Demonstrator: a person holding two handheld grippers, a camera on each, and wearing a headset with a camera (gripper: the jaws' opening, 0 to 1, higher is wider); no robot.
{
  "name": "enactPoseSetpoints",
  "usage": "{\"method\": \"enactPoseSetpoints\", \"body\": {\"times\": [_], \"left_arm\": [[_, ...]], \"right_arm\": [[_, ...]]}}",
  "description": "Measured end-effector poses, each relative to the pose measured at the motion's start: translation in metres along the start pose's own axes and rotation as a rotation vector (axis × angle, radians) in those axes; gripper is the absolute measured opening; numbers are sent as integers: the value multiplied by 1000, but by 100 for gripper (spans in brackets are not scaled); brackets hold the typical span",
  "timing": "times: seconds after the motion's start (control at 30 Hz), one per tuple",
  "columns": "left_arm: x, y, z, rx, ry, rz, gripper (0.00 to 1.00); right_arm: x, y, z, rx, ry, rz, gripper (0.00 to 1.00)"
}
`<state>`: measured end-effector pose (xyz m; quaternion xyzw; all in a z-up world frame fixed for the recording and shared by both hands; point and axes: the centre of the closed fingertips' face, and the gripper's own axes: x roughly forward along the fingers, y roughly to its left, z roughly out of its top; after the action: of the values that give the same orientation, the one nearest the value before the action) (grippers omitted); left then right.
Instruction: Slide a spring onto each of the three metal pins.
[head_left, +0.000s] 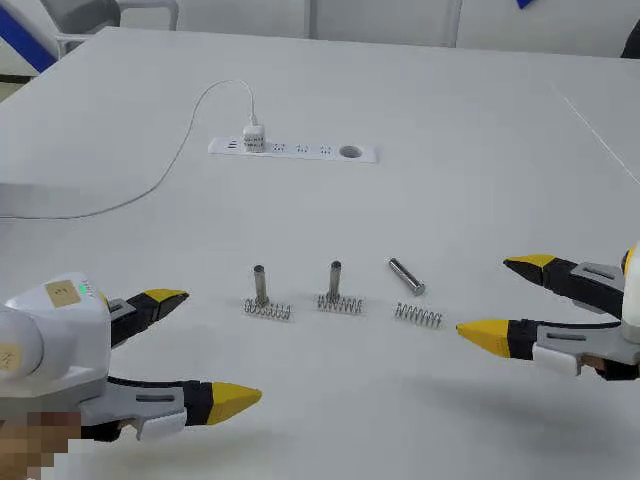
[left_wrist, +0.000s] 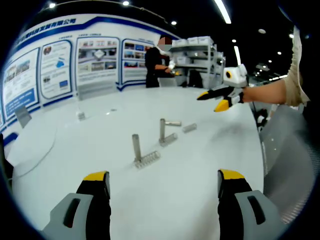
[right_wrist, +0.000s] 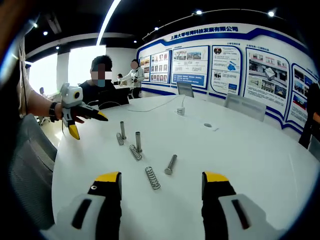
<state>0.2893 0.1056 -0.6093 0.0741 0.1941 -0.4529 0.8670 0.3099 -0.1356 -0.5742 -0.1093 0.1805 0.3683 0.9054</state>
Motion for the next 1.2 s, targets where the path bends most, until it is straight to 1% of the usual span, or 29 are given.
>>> {"method": "enactPoseSetpoints", "body": {"times": [0.3,0.37,0.43,0.53,0.6,0.87,1.03,1.2], "left_arm": [[-2,-1,0,-6,-6,5,90],[-2,-1,0,-5,-5,6,90],[-3,-1,1,-7,-6,8,90],[-3,0,1,-10,-9,11,90],[-2,-1,1,-10,-10,10,90],[-2,-2,-1,-14,-7,10,89],[-2,-3,-2,-13,-3,6,89],[0,-4,-1,-15,-3,4,89]], "right_arm": [[10,-11,4,-6,20,-14,61],[15,-14,5,-6,36,-15,60],[21,-19,7,0,55,-27,60],[28,-22,10,8,61,-28,57],[33,-25,9,9,81,-33,56],[52,-30,8,23,119,-46,52],[64,-35,8,47,144,-57,47],[78,-35,7,51,186,-64,42]]}}
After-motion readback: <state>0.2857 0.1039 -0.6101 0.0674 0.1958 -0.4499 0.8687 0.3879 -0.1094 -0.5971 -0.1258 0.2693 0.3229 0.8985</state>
